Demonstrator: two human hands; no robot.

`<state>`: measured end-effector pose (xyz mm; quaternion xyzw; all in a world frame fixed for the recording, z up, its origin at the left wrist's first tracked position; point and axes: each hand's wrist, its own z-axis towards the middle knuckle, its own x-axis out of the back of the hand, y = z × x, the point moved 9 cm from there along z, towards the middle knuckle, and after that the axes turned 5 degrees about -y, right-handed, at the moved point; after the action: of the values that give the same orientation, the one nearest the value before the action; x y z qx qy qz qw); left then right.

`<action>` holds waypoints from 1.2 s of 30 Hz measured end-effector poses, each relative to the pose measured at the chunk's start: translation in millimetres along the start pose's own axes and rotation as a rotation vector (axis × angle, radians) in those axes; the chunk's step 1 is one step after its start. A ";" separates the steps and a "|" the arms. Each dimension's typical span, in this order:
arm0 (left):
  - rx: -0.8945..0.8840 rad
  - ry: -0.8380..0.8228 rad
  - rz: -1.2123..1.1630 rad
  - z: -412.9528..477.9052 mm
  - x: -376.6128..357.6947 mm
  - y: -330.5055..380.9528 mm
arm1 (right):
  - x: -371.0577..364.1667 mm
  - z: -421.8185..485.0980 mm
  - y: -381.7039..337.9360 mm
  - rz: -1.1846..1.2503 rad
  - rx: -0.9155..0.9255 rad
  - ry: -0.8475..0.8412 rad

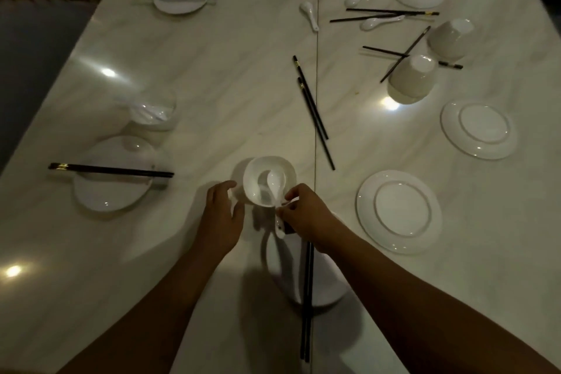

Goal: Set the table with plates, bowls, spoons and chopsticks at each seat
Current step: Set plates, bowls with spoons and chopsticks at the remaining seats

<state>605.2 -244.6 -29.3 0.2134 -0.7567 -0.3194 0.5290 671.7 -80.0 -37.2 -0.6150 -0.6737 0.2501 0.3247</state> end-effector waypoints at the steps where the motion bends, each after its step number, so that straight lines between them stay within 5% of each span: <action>1: 0.023 -0.022 -0.033 -0.8 -1.8 -5.7 | -4.3 0.6 -0.6 0.000 0.000 0.008; 11: -0.077 -0.250 0.310 -1.0 -19.2 -28.8 | -11.2 -1.4 -5.2 0.164 -0.043 0.141; 22: -0.035 -0.246 0.108 -6.0 -1.6 -23.4 | 6.6 -23.1 4.4 0.169 -0.048 0.176; 29: -0.185 -0.050 0.059 -13.1 23.1 51.9 | 54.8 -61.0 25.2 0.191 -0.003 0.274; 36: -0.403 -0.195 0.057 -33.5 -42.4 158.0 | 141.7 -88.9 49.0 -0.119 0.087 0.480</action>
<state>653.8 -113.9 62.5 0.0503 -0.7309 -0.4681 0.4941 766.0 60.7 4.1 -0.6014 -0.6009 0.1063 0.5158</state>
